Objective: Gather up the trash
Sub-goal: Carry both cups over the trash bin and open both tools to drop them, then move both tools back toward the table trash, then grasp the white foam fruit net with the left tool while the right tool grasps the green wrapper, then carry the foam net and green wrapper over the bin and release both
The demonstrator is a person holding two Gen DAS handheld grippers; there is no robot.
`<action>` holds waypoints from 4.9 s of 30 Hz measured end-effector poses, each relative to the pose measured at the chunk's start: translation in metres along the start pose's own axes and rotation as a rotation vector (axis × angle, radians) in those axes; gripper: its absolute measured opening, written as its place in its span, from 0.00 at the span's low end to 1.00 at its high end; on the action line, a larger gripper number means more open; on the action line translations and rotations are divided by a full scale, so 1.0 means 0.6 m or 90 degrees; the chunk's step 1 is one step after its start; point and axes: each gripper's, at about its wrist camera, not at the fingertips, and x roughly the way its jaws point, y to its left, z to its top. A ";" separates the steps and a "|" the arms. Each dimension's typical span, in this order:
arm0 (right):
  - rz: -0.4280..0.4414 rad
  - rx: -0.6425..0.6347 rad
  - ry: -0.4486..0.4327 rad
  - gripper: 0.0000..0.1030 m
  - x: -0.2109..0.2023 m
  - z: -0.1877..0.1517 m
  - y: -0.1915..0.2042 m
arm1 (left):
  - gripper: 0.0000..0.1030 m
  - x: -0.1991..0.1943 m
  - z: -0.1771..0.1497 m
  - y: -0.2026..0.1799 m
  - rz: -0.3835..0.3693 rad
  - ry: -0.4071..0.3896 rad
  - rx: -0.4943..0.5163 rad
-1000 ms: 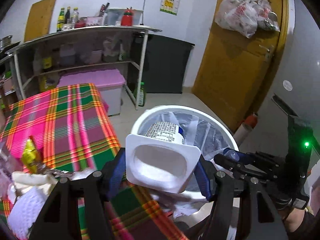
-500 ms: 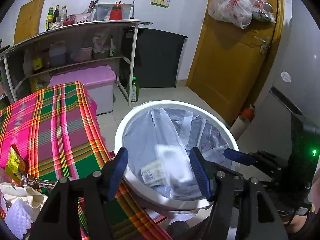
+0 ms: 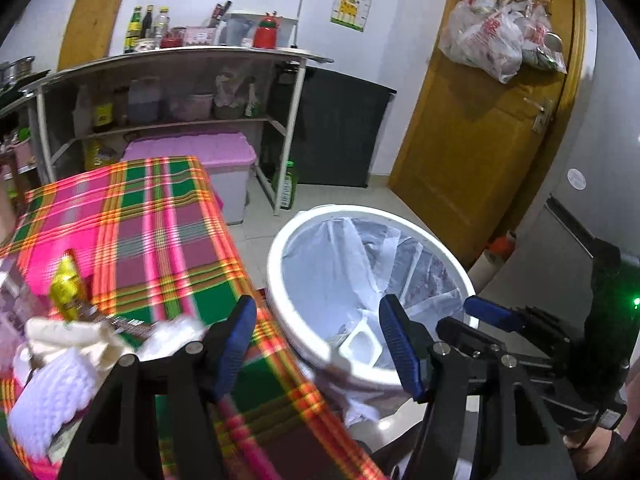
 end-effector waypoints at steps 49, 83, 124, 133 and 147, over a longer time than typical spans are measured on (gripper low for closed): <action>0.143 -0.118 0.073 0.54 0.034 -0.023 0.198 | 0.42 -0.102 -0.107 0.226 0.192 0.009 -0.037; 0.197 -0.125 0.102 0.54 0.063 -0.021 0.268 | 0.13 -0.163 -0.160 0.201 0.154 0.032 -0.096; 0.240 -0.044 0.192 0.54 0.143 -0.024 0.363 | 0.43 -0.186 -0.196 0.262 0.263 0.031 -0.175; 0.221 -0.045 0.183 0.33 0.155 -0.018 0.374 | 0.36 -0.188 -0.199 0.267 0.260 0.033 -0.183; 0.249 -0.045 0.176 0.21 0.129 -0.025 0.341 | 0.25 -0.194 -0.197 0.243 0.222 0.018 -0.176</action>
